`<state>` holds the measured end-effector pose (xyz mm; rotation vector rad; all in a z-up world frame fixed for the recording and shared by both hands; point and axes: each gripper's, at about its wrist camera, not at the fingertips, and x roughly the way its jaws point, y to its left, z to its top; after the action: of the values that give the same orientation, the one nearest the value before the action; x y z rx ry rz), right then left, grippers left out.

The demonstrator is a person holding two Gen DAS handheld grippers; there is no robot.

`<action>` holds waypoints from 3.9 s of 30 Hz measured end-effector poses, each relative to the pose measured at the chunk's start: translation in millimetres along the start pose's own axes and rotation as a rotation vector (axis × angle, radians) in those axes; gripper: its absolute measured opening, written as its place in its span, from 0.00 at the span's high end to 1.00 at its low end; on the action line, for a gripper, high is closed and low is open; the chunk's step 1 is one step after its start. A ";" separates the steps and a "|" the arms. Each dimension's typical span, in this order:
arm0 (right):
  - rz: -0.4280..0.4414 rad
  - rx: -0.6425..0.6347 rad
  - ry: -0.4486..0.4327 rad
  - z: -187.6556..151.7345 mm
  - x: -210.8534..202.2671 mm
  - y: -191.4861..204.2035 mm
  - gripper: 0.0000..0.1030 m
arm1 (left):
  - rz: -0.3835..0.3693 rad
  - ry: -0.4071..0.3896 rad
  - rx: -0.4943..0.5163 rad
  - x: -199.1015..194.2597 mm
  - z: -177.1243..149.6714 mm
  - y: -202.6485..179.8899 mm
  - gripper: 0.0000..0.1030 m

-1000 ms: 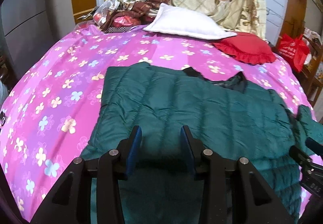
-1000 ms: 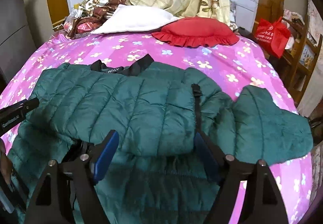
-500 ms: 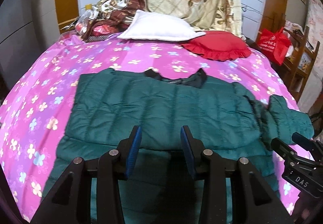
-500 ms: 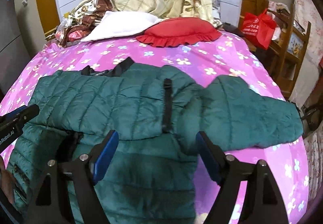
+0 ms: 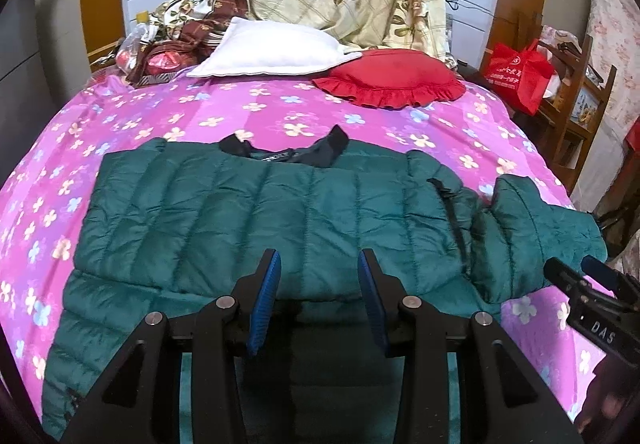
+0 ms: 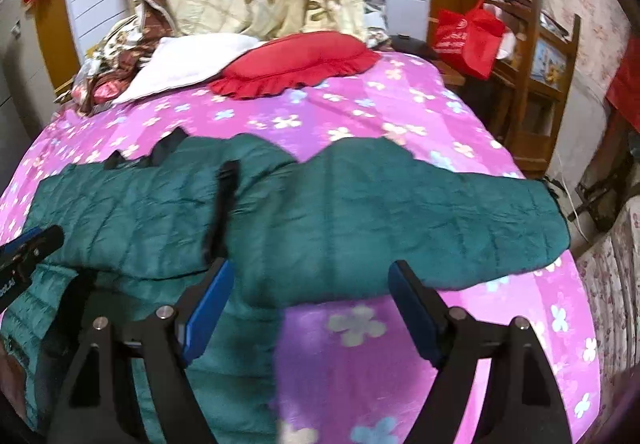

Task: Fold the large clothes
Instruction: 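Grasp the other sleeve cuff with the right gripper and lift it, then carry the sleeve across the jacket body with the right gripper and release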

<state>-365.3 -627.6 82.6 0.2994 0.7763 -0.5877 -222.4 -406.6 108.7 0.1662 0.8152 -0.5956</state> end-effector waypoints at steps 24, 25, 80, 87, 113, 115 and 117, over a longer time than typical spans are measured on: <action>-0.212 0.209 0.015 12.5 44.1 -165.9 0.19 | -0.042 0.021 -0.013 18.5 3.0 -11.3 0.83; -0.230 0.223 0.016 12.3 46.7 -173.7 0.19 | -0.039 0.019 -0.008 18.0 3.0 -9.8 0.83; 0.381 0.007 0.008 83.2 24.8 68.0 0.79 | 0.194 0.037 -0.186 7.4 5.0 167.7 0.83; 0.483 -0.063 0.078 69.9 45.1 146.2 0.79 | 0.190 0.035 -0.204 5.4 4.2 183.6 0.83; 0.546 -0.029 0.013 79.5 -4.2 104.3 0.31 | -0.108 0.030 -0.345 15.9 19.3 146.5 0.56; 0.518 -0.008 0.005 80.5 -8.3 85.4 0.31 | -0.085 0.068 -0.337 29.6 19.6 134.2 0.56; 0.498 0.010 0.003 79.5 -10.7 66.6 0.31 | -0.063 0.099 -0.314 42.2 20.6 123.9 0.57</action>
<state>-286.4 -606.7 147.5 0.4845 0.6684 -0.1218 -117.6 -330.2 81.8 -0.1181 1.0018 -0.5144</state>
